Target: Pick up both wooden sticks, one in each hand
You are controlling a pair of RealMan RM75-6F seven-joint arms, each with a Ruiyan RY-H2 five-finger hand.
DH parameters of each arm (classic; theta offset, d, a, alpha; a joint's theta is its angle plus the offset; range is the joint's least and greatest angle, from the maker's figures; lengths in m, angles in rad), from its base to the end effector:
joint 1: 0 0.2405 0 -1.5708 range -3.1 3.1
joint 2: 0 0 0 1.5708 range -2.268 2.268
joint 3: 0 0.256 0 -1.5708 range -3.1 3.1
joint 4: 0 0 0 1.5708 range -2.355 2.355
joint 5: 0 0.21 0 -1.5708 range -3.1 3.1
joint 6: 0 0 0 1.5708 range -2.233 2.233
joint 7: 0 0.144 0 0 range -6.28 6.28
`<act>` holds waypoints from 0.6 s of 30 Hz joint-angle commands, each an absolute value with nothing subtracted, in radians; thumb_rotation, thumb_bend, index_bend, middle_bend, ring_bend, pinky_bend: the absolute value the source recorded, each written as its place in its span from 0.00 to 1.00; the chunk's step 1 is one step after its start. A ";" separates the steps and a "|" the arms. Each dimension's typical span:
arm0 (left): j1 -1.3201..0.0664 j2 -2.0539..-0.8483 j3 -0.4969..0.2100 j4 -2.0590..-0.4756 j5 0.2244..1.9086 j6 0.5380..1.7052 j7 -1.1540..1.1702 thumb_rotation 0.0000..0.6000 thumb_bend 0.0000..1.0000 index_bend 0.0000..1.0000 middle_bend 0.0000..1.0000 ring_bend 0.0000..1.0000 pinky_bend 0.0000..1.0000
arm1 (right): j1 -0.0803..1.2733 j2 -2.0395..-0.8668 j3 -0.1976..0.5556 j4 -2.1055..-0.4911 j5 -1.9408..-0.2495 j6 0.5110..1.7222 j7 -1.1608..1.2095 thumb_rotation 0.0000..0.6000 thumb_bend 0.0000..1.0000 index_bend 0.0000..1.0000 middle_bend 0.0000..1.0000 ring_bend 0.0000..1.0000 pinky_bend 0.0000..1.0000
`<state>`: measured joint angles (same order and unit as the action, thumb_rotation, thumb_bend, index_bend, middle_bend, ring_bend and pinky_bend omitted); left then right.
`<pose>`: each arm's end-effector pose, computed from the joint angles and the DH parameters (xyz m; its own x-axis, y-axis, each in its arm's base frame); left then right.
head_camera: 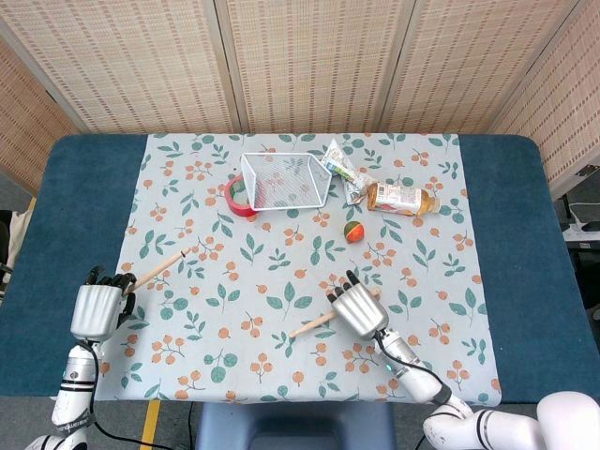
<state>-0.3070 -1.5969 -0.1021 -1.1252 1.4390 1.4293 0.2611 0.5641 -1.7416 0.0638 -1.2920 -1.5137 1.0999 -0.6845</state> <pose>-0.3014 0.2644 0.0465 0.6056 -0.0969 0.7898 0.7856 -0.0852 -0.6128 -0.1684 -0.2776 -0.0674 0.7626 0.0628 0.6438 -0.5109 -0.5520 0.6590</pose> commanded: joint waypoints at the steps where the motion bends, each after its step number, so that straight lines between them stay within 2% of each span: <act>1: -0.306 -1.592 -0.104 -1.130 1.438 1.430 0.257 1.00 0.62 0.85 0.91 0.59 0.27 | 0.550 -1.727 0.070 -1.315 -1.514 1.127 -0.636 1.00 0.30 1.00 0.83 0.57 0.27; 5: -0.298 -1.547 -0.117 -1.190 1.417 1.415 0.188 1.00 0.62 0.85 0.91 0.60 0.27 | 0.527 -1.706 0.110 -1.385 -1.475 1.165 -0.503 1.00 0.30 1.00 0.83 0.57 0.28; 8: -0.291 -1.535 -0.108 -1.234 1.419 1.414 0.191 1.00 0.62 0.85 0.91 0.60 0.27 | 0.540 -1.715 0.120 -1.375 -1.503 1.184 -0.462 1.00 0.30 1.00 0.84 0.57 0.28; 12: -0.292 -1.530 -0.086 -1.333 1.441 1.399 0.176 1.00 0.62 0.85 0.91 0.60 0.28 | 0.563 -1.767 0.147 -1.351 -1.508 1.196 -0.406 1.00 0.30 1.00 0.84 0.57 0.28; 18: -0.323 -1.522 -0.103 -1.468 1.460 1.385 0.212 1.00 0.62 0.85 0.91 0.60 0.28 | 0.618 -1.857 0.229 -1.359 -1.457 1.177 -0.347 1.00 0.30 1.00 0.84 0.57 0.28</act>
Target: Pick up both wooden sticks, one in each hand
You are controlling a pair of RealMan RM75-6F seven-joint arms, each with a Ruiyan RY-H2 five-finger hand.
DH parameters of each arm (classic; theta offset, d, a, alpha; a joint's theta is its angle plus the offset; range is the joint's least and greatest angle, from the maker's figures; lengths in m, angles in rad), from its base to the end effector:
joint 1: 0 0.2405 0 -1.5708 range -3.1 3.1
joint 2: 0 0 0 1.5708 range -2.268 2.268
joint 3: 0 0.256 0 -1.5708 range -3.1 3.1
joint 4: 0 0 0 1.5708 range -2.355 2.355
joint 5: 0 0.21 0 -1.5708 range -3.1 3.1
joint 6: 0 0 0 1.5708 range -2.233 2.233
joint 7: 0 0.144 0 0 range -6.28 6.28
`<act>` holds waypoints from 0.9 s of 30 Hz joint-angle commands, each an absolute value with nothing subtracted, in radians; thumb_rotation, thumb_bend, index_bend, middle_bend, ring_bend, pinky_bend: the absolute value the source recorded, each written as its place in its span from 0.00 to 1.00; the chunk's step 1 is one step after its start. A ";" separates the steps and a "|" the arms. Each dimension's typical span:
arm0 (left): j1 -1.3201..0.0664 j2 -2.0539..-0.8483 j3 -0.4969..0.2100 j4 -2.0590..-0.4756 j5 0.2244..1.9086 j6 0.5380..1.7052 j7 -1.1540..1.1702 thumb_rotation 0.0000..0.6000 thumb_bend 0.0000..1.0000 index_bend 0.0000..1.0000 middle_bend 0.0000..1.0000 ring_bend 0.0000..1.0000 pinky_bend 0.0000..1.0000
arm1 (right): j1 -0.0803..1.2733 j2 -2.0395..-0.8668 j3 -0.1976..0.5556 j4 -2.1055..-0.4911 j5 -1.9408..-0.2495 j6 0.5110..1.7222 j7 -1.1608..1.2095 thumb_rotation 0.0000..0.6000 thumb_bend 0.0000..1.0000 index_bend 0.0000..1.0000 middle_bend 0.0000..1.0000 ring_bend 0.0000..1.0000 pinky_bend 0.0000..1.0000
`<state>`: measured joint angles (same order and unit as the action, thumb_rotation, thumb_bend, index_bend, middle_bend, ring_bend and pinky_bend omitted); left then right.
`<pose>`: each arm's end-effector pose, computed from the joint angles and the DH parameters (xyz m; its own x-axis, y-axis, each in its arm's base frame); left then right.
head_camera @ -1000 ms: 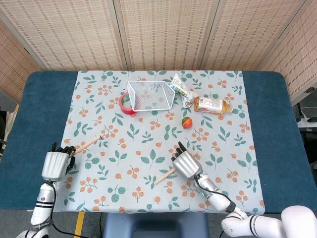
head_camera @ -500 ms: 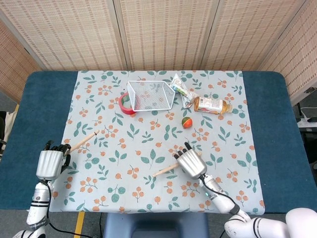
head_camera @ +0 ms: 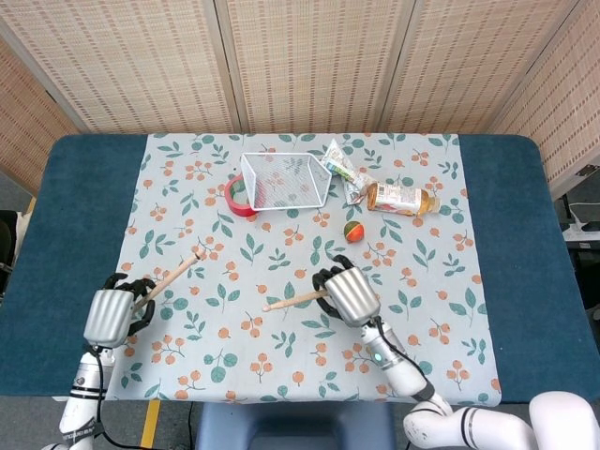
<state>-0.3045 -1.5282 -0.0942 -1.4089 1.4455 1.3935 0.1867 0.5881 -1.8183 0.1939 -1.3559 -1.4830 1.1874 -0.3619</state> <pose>-0.2571 0.2502 0.0387 0.3718 -0.0047 0.9283 0.9160 -0.1603 -0.3677 -0.1156 -0.2931 -0.0568 0.3557 -0.0301 0.9341 -0.8218 -0.4860 0.2973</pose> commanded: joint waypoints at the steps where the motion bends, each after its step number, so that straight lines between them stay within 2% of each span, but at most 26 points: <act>1: -0.329 -1.523 -0.108 -1.482 1.463 1.384 0.223 1.00 0.62 0.85 0.91 0.60 0.28 | 0.626 -1.869 0.237 -1.359 -1.450 1.173 -0.347 1.00 0.30 1.00 0.84 0.57 0.28; 8: -0.363 -1.535 -0.135 -1.556 1.446 1.359 0.304 1.00 0.62 0.85 0.91 0.60 0.28 | 0.673 -1.948 0.284 -1.345 -1.392 1.148 -0.345 1.00 0.30 1.00 0.84 0.57 0.28; 13: -0.368 -1.556 -0.122 -1.586 1.450 1.354 0.332 1.00 0.62 0.85 0.91 0.60 0.28 | 0.693 -1.986 0.303 -1.321 -1.361 1.143 -0.336 1.00 0.30 1.00 0.84 0.57 0.28; 27: -0.372 -1.605 -0.087 -1.572 1.490 1.361 0.391 1.00 0.62 0.85 0.91 0.60 0.28 | 0.706 -1.983 0.300 -1.308 -1.331 1.144 -0.340 1.00 0.30 1.00 0.84 0.57 0.28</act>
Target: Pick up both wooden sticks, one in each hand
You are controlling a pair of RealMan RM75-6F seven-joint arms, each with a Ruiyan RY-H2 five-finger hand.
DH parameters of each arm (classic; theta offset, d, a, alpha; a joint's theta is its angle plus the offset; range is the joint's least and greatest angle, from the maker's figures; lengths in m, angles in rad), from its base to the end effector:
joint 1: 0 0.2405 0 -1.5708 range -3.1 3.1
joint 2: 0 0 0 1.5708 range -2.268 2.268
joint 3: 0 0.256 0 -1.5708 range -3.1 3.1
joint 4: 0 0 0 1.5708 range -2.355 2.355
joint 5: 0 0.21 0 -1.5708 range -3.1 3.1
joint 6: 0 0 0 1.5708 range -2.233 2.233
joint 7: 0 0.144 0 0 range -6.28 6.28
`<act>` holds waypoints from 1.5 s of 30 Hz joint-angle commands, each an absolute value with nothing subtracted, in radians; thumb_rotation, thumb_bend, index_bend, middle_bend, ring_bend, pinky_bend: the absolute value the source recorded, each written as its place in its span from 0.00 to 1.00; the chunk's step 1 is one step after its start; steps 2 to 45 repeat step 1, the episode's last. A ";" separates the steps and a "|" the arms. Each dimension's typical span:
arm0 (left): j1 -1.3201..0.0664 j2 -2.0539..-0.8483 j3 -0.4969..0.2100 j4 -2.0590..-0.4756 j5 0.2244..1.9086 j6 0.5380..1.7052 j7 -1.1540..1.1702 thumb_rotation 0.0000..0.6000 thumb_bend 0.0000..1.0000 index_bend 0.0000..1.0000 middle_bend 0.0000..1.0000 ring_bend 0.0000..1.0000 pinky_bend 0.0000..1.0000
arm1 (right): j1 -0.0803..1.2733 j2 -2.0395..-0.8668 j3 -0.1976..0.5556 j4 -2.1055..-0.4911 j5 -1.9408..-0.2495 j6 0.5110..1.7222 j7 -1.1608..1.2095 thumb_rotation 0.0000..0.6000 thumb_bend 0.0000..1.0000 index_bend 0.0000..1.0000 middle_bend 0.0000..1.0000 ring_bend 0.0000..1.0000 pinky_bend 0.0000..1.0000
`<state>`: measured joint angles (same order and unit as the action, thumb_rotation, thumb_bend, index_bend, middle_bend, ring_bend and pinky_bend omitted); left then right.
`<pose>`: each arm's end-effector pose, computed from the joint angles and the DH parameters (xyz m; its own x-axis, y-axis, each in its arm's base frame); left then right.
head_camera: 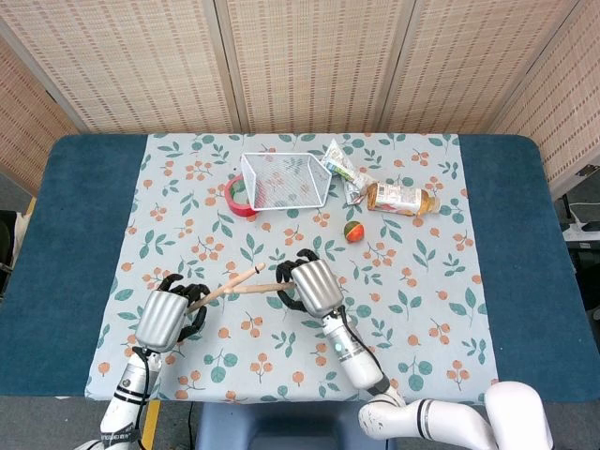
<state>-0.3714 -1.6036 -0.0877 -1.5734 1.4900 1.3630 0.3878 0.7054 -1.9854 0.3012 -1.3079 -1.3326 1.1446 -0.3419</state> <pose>-0.1831 0.2440 0.0054 0.3573 0.0117 0.9339 0.8879 -0.3145 -0.3358 -0.0583 -0.3078 -0.0887 0.1820 -0.1199 0.9760 -0.8917 -0.4385 0.1124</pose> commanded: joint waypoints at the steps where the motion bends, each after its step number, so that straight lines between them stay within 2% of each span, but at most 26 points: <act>1: -0.374 -1.606 -0.087 -1.572 1.487 1.358 0.395 1.00 0.62 0.85 0.91 0.60 0.28 | 0.706 -1.980 0.298 -1.309 -1.331 1.144 -0.336 1.00 0.30 1.00 0.84 0.57 0.28; 45: -0.374 -1.606 -0.087 -1.572 1.487 1.358 0.395 1.00 0.62 0.85 0.91 0.60 0.28 | 0.706 -1.980 0.298 -1.309 -1.331 1.144 -0.336 1.00 0.30 1.00 0.84 0.57 0.28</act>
